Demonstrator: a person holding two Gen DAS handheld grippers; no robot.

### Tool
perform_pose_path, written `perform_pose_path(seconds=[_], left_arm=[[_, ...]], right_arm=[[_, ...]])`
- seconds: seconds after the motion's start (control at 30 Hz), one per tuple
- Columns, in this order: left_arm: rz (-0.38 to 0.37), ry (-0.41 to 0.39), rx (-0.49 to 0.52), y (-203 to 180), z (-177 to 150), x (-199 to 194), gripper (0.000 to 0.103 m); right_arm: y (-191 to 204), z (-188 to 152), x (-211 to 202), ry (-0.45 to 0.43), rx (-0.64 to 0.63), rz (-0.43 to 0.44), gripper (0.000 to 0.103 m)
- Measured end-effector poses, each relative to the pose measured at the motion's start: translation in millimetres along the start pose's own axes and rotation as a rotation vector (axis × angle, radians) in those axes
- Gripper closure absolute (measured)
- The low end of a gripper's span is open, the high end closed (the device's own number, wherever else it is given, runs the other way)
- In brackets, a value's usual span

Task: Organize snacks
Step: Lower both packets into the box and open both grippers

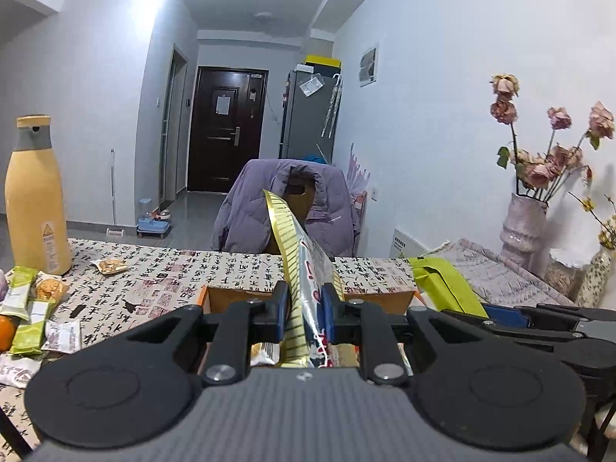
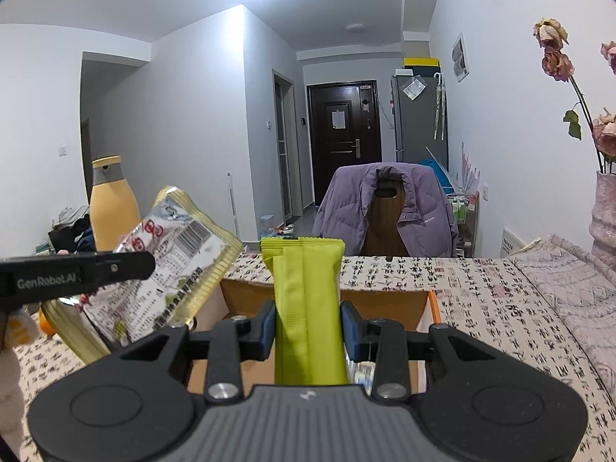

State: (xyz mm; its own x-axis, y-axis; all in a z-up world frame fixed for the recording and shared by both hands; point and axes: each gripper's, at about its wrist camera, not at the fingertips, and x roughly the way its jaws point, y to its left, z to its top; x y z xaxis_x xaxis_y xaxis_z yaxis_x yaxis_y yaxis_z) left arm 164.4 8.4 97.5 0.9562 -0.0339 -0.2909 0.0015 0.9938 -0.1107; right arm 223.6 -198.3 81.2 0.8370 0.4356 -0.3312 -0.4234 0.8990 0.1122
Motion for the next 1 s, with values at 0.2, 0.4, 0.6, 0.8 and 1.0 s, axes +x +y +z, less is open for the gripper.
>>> perform_pose_path(seconds=[0.2,0.4,0.6,0.8,1.0], left_arm=[[0.019,0.023,-0.039,9,3,33,0.084],[0.042,0.059,-0.077,17,-8,62,0.084],[0.053,0.108,-0.092,24,-25,82,0.084],[0.054,0.127,-0.077,27,-33,86,0.084],[0.058,0.139,-0.083,30,-37,86,0.075]], right_arm=[[-5,11,30,0.007,0.027,-0.006,0.069],[-11,3,59,0.027,0.049,-0.024,0.069],[-29,-9,72,0.039,0.085,-0.068,0.069],[-30,-20,81,0.097,0.084,-0.070,0.069],[-25,-26,81,0.121,0.070,-0.069,0.067]])
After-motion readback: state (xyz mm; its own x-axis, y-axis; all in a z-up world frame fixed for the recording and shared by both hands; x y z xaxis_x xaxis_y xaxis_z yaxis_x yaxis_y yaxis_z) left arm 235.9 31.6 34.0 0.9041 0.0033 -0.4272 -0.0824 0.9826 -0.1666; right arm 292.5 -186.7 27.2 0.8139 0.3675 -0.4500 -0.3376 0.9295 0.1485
